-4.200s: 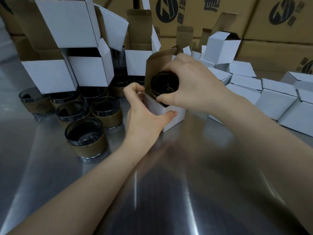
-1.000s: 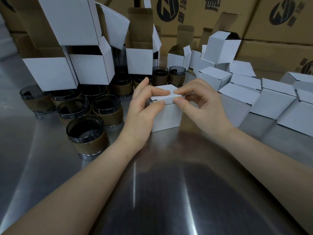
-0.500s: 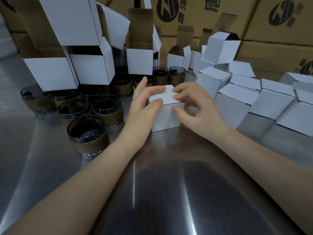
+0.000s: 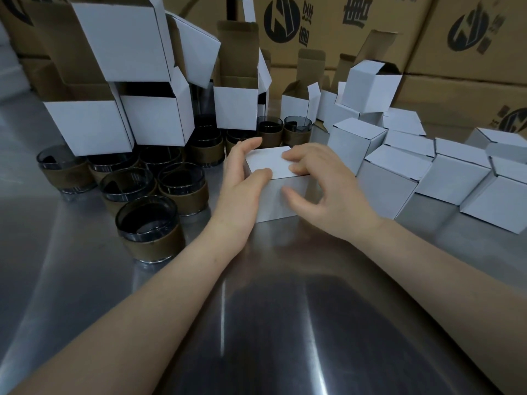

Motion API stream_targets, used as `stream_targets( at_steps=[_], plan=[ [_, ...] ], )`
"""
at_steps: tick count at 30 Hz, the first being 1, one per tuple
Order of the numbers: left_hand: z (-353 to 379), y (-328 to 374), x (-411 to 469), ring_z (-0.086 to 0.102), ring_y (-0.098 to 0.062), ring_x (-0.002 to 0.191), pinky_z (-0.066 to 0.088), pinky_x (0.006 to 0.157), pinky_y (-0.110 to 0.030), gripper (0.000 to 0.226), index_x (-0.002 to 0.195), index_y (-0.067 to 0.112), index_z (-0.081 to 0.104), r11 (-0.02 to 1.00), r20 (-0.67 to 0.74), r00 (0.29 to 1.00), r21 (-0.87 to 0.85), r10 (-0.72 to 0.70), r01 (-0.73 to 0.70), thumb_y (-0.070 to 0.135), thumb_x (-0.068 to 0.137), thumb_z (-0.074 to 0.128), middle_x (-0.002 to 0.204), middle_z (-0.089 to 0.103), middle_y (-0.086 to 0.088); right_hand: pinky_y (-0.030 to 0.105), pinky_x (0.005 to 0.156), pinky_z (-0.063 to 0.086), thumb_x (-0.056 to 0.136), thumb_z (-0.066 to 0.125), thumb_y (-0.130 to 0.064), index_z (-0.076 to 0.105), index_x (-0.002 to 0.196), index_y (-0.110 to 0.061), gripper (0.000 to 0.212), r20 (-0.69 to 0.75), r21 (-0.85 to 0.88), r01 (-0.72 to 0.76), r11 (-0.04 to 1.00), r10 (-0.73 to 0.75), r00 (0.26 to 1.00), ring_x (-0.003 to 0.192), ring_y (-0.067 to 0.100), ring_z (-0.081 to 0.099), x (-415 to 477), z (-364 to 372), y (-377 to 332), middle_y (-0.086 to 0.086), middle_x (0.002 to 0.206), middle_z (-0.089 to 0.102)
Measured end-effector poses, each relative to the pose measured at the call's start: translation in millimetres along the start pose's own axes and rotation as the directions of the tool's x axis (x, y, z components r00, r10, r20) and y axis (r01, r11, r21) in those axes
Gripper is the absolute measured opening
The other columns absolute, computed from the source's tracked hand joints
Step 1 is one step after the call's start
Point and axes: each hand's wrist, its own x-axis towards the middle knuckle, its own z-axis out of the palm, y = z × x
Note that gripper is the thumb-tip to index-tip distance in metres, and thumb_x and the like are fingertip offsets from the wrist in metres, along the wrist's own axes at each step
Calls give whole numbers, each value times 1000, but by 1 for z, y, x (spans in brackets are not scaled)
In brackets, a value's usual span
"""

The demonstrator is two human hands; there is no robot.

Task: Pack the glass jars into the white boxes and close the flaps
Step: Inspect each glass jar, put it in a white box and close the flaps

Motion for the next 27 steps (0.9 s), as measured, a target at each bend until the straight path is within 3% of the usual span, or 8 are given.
stream_targets(
  at_steps=[2,5,9,12,15,19,24,27],
  plan=[
    [-2,-4,-1,53,-6,118,52,88,-20,40,131,28,45,1000,-21,1000,-23,6,-6,9,98,52,130,49,3,35,93,46,82,67,-36,59,105,-3,41,89,-74,-24,997,31,996,112,27,56,1,0,-3,12,115,62],
    [-2,-6,0,55,24,89,46,68,-3,37,131,25,41,998,-59,998,-58,-14,11,15,98,54,111,48,21,40,91,44,82,72,-39,58,123,-5,56,152,-274,-11,962,55,987,110,31,52,7,2,-7,15,116,56],
    [0,-6,0,58,-6,115,52,97,-29,24,121,25,48,997,-114,992,-52,-56,51,23,98,55,122,57,4,39,86,34,83,68,-47,59,126,-13,56,148,-422,-28,906,99,984,103,29,48,15,1,-12,10,110,52],
    [0,-7,1,57,-17,117,46,105,-42,18,117,18,55,997,-155,985,-1,-81,82,22,100,53,121,60,-3,38,90,27,84,65,-49,58,124,-14,54,141,-511,-57,858,149,979,108,28,45,20,-2,-9,8,112,50],
    [0,-11,3,60,-15,110,49,99,-32,14,110,21,59,993,-142,987,79,-70,82,18,99,53,113,64,-3,40,92,26,86,60,-50,56,124,-13,53,123,-625,-113,772,241,963,114,29,42,24,-4,-2,8,119,49],
    [1,-14,1,63,-3,91,47,67,-6,19,99,25,63,987,-103,994,156,-18,34,10,96,52,99,68,5,43,89,30,88,57,-49,55,119,-10,50,83,-748,-152,646,319,944,109,33,44,26,-9,7,11,116,51],
    [2,-15,0,67,-19,90,53,78,-26,34,79,23,67,976,-73,997,217,-20,35,-2,90,47,84,71,5,43,87,31,89,58,-46,55,112,-6,47,55,-811,-170,560,362,930,103,35,47,26,-13,15,13,110,53],
    [3,-14,-2,67,-7,82,53,83,-29,33,79,20,66,974,-52,998,225,-19,30,-3,90,47,77,71,7,44,86,31,87,62,-41,55,107,-3,43,34,-823,-194,534,387,922,100,35,49,27,-15,19,15,106,54]
  ],
)
